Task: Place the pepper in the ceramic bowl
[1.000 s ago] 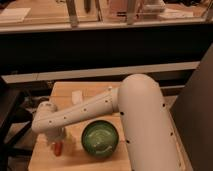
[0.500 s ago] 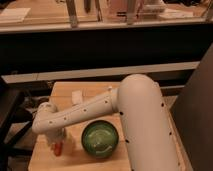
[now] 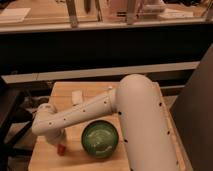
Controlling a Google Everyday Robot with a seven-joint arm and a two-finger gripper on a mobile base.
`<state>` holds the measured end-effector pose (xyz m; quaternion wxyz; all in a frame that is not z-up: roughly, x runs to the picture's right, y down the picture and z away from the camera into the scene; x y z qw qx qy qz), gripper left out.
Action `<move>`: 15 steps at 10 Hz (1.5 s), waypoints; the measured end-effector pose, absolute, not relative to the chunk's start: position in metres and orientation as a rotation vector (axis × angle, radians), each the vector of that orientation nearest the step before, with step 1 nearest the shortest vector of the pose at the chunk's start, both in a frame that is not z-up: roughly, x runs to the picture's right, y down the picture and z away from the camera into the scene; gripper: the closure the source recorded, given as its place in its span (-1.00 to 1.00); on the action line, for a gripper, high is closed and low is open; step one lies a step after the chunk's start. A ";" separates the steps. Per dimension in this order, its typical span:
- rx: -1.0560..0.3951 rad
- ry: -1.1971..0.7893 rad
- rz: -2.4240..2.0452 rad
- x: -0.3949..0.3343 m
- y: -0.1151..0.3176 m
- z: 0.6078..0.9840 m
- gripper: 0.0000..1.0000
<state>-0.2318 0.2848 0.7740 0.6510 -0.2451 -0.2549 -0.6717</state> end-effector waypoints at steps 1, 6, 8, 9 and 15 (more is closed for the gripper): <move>-0.554 -0.574 -1.519 -0.227 0.282 0.772 0.60; -0.527 -0.569 -1.477 -0.201 0.261 0.761 0.97; -0.521 -0.560 -1.457 -0.185 0.253 0.762 0.97; -0.514 -0.558 -1.440 -0.168 0.247 0.762 0.97; -0.496 -0.556 -1.361 -0.106 0.233 0.762 0.97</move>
